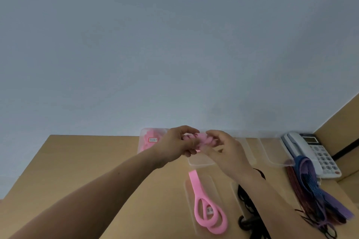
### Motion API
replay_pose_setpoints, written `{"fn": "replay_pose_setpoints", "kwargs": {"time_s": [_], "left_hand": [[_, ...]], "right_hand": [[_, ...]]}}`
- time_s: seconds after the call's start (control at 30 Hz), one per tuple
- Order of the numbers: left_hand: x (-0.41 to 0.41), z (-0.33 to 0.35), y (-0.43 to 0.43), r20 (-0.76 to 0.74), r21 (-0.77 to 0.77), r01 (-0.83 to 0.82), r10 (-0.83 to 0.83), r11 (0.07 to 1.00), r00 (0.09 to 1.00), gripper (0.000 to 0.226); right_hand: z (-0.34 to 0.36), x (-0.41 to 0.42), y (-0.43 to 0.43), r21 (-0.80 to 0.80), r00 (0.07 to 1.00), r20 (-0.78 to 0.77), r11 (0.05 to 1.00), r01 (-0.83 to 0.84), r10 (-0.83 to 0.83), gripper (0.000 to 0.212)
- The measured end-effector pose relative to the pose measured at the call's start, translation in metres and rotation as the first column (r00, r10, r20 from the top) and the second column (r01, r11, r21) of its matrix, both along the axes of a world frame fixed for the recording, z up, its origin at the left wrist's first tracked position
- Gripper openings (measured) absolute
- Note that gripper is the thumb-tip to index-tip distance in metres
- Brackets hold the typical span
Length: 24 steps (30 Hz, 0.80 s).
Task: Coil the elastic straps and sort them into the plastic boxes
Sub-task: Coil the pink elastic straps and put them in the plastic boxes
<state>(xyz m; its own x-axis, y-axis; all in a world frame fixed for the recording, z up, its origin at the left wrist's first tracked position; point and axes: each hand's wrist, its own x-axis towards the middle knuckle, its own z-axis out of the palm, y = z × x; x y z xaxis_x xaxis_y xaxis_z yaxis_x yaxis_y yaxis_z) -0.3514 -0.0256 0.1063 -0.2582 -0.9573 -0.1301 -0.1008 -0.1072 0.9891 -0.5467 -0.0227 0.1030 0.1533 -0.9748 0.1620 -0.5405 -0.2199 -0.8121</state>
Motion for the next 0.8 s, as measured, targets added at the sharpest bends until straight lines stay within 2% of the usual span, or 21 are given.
{"fn": "replay_pose_setpoints", "kwargs": {"time_s": [0.07,0.13,0.23,0.33,0.5,0.53,0.6,0.67,0.73,0.8], "left_hand": [[-0.003,-0.008,-0.013,-0.081,0.128,-0.018,0.029,0.992,0.996,0.024],[-0.009,-0.019,-0.026,-0.124,0.216,0.008,0.019,0.976,0.992,0.024],[-0.023,-0.036,-0.047,-0.115,0.297,0.022,0.013,0.955,0.993,0.024],[-0.037,-0.054,-0.068,-0.119,0.35,0.012,0.032,0.937,0.992,0.012],[-0.053,-0.085,-0.092,-0.077,0.439,-0.023,0.063,0.898,0.995,0.009],[-0.055,-0.09,-0.096,-0.014,0.438,-0.063,0.076,0.897,0.997,0.008],[-0.057,-0.102,-0.104,0.29,0.315,-0.187,0.093,0.931,0.952,0.018],[-0.055,-0.111,-0.109,0.6,0.07,-0.26,0.167,0.963,0.782,0.027],[-0.048,-0.117,-0.11,0.709,-0.062,-0.269,0.232,0.961,0.666,0.034],[-0.042,-0.126,-0.107,0.775,-0.104,-0.225,0.221,0.969,0.592,0.038]], "right_hand": [[-0.009,-0.009,-0.015,-0.142,0.972,-0.221,0.983,-0.117,0.084,0.045],[-0.02,-0.017,-0.031,-0.196,0.921,-0.366,0.956,-0.218,0.135,0.049],[-0.038,-0.027,-0.055,-0.27,0.886,-0.448,0.925,-0.266,0.124,0.047],[-0.056,-0.039,-0.082,-0.386,0.824,-0.559,0.852,-0.354,0.09,0.047],[-0.087,-0.048,-0.119,-0.446,0.789,-0.607,0.779,-0.441,0.099,0.03],[-0.093,-0.048,-0.125,-0.44,0.787,-0.608,0.781,-0.443,0.103,0.03],[-0.105,-0.047,-0.135,-0.399,0.779,-0.613,0.801,-0.446,0.129,0.031],[-0.117,-0.047,-0.141,-0.338,0.767,-0.619,0.824,-0.454,0.17,0.028],[-0.128,-0.044,-0.145,-0.285,0.752,-0.625,0.835,-0.47,0.21,0.026],[-0.135,-0.04,-0.148,-0.254,0.727,-0.643,0.828,-0.5,0.242,0.023]]}}
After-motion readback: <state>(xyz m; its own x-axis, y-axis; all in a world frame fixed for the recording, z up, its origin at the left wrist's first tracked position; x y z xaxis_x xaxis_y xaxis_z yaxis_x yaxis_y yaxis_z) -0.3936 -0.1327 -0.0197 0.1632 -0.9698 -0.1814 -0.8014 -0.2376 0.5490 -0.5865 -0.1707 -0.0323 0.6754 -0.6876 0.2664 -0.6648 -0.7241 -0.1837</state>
